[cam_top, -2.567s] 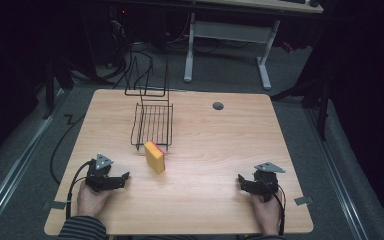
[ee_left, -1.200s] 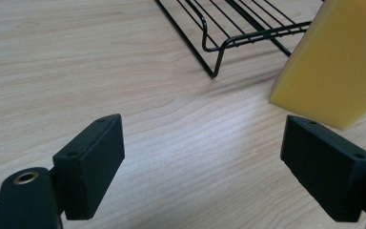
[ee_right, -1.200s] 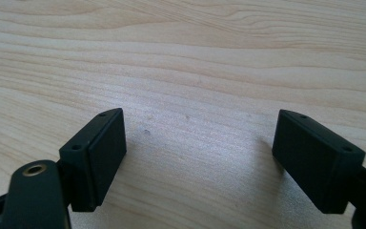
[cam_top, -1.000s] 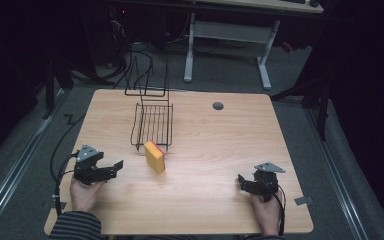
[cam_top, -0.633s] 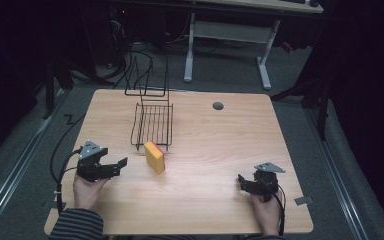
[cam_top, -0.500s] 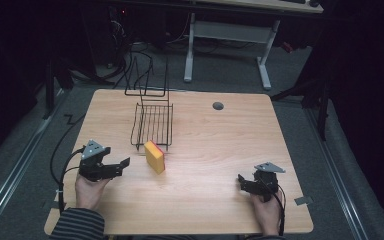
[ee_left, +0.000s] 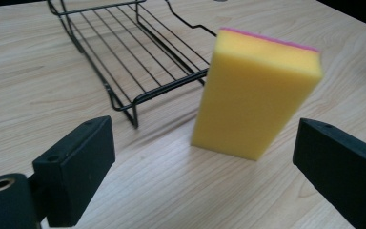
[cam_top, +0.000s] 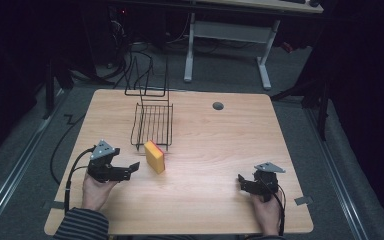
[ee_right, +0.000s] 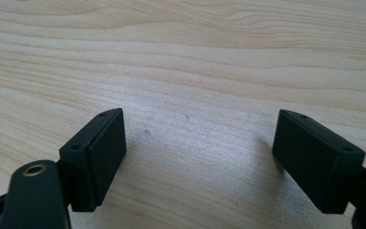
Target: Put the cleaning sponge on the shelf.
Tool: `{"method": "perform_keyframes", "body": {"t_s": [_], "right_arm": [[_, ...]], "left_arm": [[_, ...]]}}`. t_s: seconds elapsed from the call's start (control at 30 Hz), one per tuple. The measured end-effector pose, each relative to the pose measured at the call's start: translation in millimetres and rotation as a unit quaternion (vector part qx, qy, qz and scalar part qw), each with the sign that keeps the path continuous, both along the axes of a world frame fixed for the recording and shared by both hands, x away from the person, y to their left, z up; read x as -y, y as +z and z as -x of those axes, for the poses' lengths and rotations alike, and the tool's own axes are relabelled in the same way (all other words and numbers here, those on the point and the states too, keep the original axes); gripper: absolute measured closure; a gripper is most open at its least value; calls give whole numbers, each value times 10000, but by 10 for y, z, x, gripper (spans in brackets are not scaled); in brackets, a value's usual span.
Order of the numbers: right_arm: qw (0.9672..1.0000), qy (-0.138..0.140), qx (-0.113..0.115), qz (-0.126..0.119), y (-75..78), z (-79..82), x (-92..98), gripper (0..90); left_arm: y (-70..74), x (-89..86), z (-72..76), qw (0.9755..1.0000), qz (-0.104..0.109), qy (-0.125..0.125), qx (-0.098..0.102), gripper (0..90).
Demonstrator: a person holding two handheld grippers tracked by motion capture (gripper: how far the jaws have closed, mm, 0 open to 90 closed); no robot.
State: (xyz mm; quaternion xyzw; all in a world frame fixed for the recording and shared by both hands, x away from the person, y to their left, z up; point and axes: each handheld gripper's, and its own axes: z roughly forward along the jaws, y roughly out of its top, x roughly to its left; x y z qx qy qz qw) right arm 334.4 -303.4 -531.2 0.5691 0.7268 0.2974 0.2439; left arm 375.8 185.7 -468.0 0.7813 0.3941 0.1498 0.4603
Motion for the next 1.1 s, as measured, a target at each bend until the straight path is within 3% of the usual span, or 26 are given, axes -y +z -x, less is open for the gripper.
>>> {"method": "perform_keyframes", "body": {"t_s": [0.4,0.57,0.97,1.1], "right_arm": [[10000,3,1,0,0,0,0,188],[10000,4,-1,-2,0,0,-1,187],[10000,16,-4,-5,0,1,-1,186],[10000,13,-7,-10,1,2,-2,186]], "left_arm": [[3,215,-24,9995,-37,-305,-36,25],[0,314,-61,9991,-176,-386,-34,3],[-47,465,-166,9987,-61,-482,-143,2],[-80,534,-183,9984,-269,-484,-61,2]]}}
